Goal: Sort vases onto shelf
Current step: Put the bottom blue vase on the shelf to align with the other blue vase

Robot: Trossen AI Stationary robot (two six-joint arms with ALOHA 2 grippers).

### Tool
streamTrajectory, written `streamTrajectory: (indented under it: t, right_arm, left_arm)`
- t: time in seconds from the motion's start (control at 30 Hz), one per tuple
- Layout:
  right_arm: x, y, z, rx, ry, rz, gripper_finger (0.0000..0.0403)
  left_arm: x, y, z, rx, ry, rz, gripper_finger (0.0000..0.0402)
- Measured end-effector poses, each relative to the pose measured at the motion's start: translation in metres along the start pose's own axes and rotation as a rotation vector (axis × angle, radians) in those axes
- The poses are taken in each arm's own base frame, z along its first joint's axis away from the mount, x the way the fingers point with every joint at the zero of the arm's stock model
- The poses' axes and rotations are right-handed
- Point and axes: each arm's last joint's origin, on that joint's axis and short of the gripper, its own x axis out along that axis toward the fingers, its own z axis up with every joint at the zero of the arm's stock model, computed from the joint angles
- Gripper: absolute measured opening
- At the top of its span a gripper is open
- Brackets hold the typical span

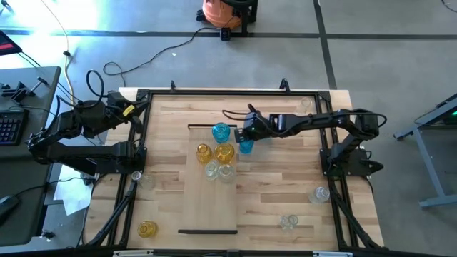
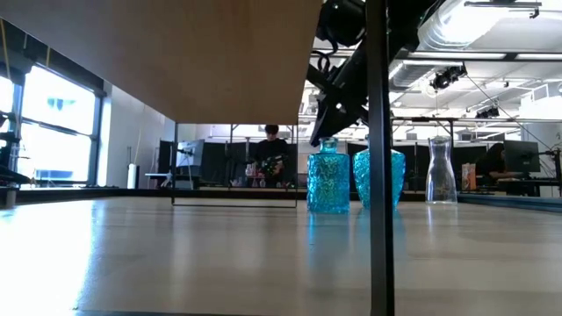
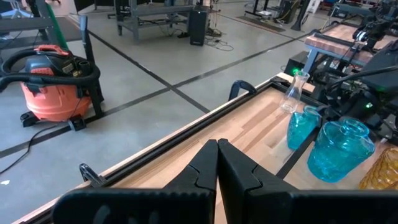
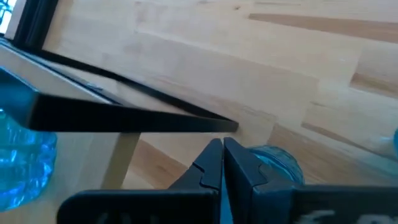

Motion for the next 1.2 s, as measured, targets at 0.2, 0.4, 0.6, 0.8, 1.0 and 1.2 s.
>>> streamTrajectory:
  t: [0.2,0.4,0.6,0.8,1.0,1.2]
  right_arm:
    - [0.0,-0.002,-0.004,-0.023,0.084,0.004,0.0]
    - [-0.002,-0.002,-0.016,-0.052,0.16,-0.024,0.0]
    - [-0.005,0.003,-0.03,-0.079,0.2,-0.019,0.0]
    - [-0.01,0.008,-0.045,-0.098,0.231,-0.029,0.0]
    - [-0.02,0.005,-0.058,-0.112,0.254,-0.11,0.0]
    - [-0.038,0.008,-0.067,-0.113,0.251,-0.105,0.0]
  left_arm:
    - [0.0,0.0,0.0,0.0,0.0,0.0,0.0]
    - [0.0,0.0,0.0,0.0,0.0,0.0,0.0]
    - [0.0,0.0,0.0,0.002,0.002,0.0,0.0]
    - [0.0,0.0,0.0,0.002,0.002,0.001,0.0]
    - [0.0,0.0,0.0,0.002,0.003,0.001,0.0]
    - [0.0,0.0,0.0,0.002,0.003,0.001,0.0]
